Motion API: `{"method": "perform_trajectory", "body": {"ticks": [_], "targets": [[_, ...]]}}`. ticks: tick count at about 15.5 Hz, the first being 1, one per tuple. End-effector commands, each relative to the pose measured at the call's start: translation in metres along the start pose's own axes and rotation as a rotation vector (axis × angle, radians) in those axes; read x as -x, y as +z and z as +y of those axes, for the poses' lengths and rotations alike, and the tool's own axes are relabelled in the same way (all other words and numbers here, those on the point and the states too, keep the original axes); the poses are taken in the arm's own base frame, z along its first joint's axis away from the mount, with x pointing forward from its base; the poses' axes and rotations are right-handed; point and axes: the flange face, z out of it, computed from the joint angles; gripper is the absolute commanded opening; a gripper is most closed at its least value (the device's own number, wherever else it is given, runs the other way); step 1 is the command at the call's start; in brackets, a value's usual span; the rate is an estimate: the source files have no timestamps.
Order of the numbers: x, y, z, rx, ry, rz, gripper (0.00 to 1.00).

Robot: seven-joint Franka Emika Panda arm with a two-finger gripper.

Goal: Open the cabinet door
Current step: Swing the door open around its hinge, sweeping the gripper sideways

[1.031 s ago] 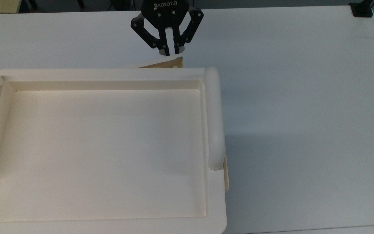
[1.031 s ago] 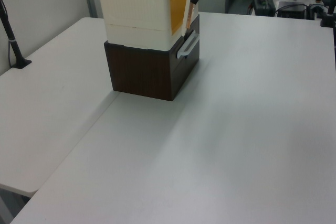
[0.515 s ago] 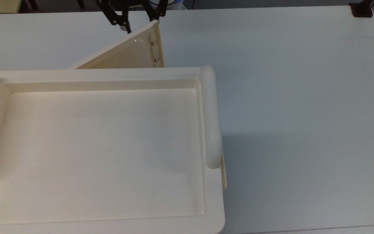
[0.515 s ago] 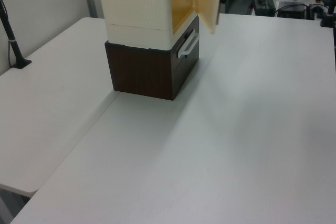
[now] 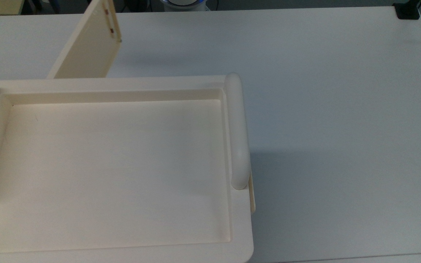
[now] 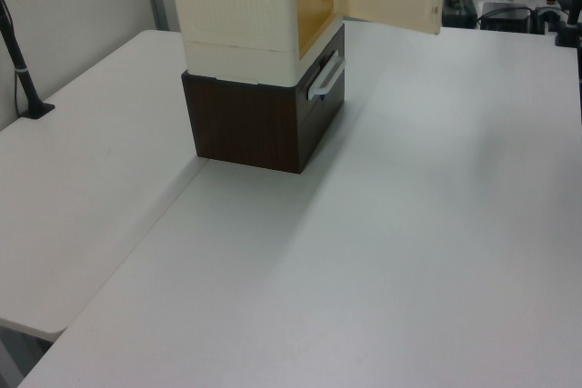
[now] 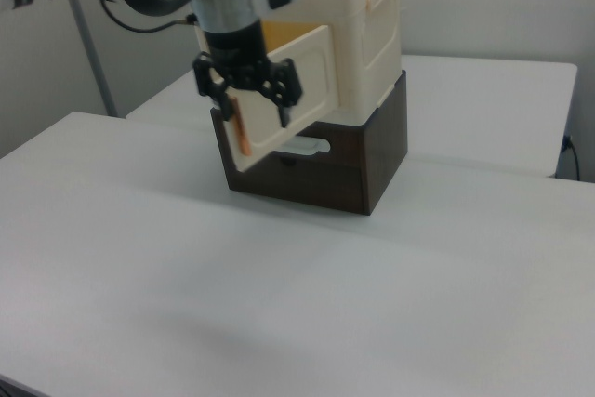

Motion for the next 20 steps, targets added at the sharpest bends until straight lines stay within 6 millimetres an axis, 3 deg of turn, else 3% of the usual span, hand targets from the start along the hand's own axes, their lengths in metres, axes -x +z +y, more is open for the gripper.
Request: {"method": "perform_trajectory", "body": {"ticks": [1,4,8,10,13,17,20], "targets": [[0.033,-0.014,0.047,0.028,0.074,0.003,1.0],[0.048,-0.033,0.067,0.056,0.116,0.021,1.0],[0.056,-0.052,0.058,0.066,0.119,-0.032,1.0],[0.044,-0.054,0.031,0.056,0.12,-0.033,1.0],[0.014,-0.046,-0.035,0.056,0.133,-0.064,1.0],[-0.014,-0.027,-0.101,0.041,0.12,-0.076,1.0],[-0.022,-0.008,-0.122,0.026,0.084,-0.091,1.0]]}}
